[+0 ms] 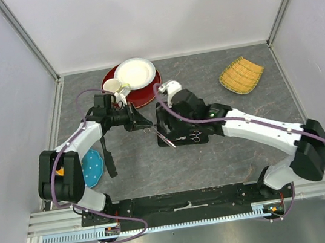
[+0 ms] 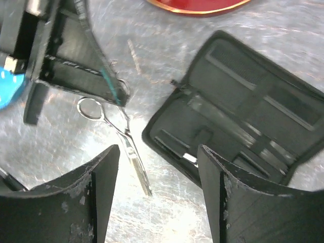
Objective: Sort the hair-cutting tools
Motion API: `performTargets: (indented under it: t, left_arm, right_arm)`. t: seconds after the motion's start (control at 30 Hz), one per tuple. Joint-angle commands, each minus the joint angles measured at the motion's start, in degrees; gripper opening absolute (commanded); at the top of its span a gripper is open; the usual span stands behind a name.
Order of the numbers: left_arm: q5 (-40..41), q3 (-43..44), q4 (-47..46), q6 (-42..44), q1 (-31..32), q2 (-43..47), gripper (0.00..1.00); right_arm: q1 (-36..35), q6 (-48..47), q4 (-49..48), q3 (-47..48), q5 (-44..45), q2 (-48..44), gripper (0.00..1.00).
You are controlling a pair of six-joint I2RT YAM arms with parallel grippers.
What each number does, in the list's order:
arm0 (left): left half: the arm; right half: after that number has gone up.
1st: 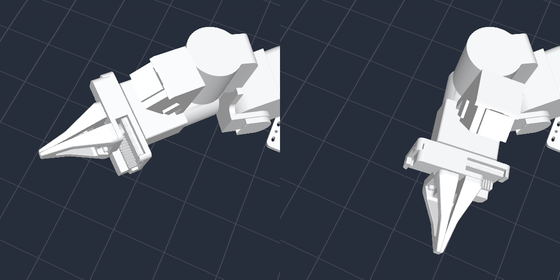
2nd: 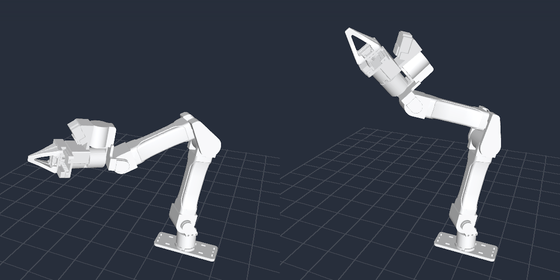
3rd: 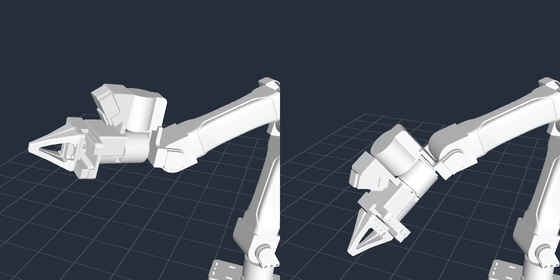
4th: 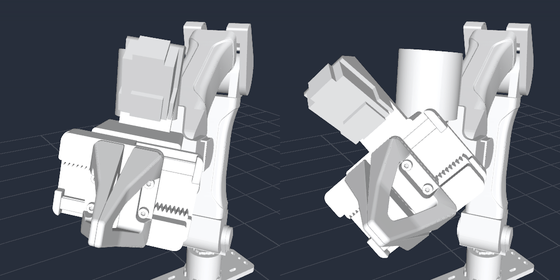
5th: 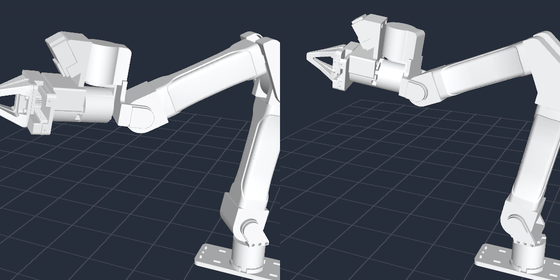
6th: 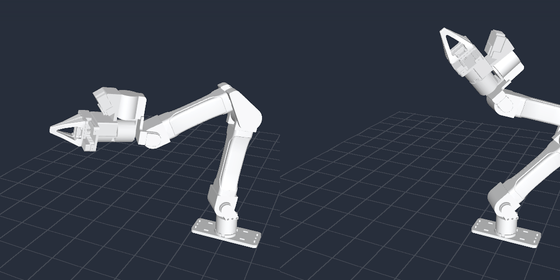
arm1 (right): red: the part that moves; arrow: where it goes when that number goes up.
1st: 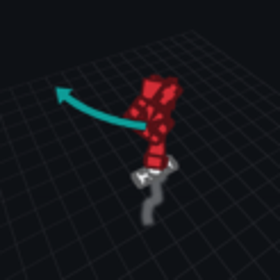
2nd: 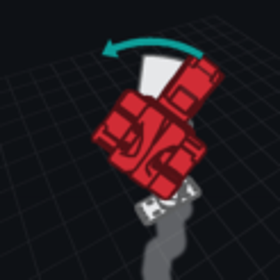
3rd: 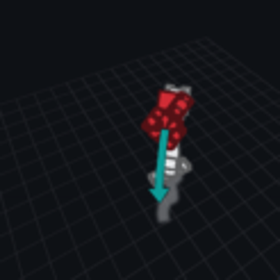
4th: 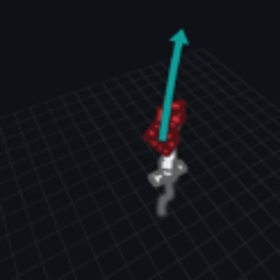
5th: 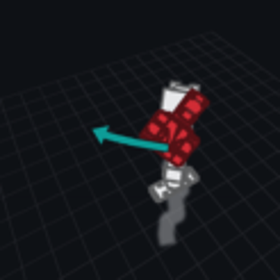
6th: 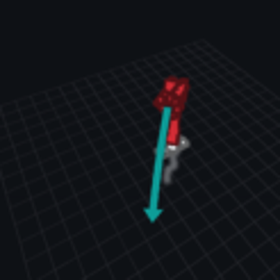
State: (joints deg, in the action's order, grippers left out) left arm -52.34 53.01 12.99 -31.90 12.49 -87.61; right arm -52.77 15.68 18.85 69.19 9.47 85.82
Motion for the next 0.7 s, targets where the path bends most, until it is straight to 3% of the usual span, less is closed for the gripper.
performTargets:
  t: [0.0,0.13,0.4,0.67]
  left_arm:
    - [4.1,-0.4,-8.0,-7.2,-1.2,0.6,0.02]
    - [10.4,-4.2,-17.0,-15.5,-1.3,1.7,0.02]
    - [17.1,-11.9,-37.0,-25.3,-1.2,0.4,0.02]
    - [22.9,-16.7,-41.5,-25.9,-1.2,-0.2,0.02]
  right_arm:
    - [5.6,10.7,-0.3,-5.6,4.0,-7.2,0.70]
    - [13.3,17.5,2.0,-11.1,2.4,-9.4,0.70]
    - [19.8,18.3,6.9,-15.3,1.1,-3.9,0.66]
    - [23.2,19.6,5.5,-17.2,0.2,1.0,0.57]
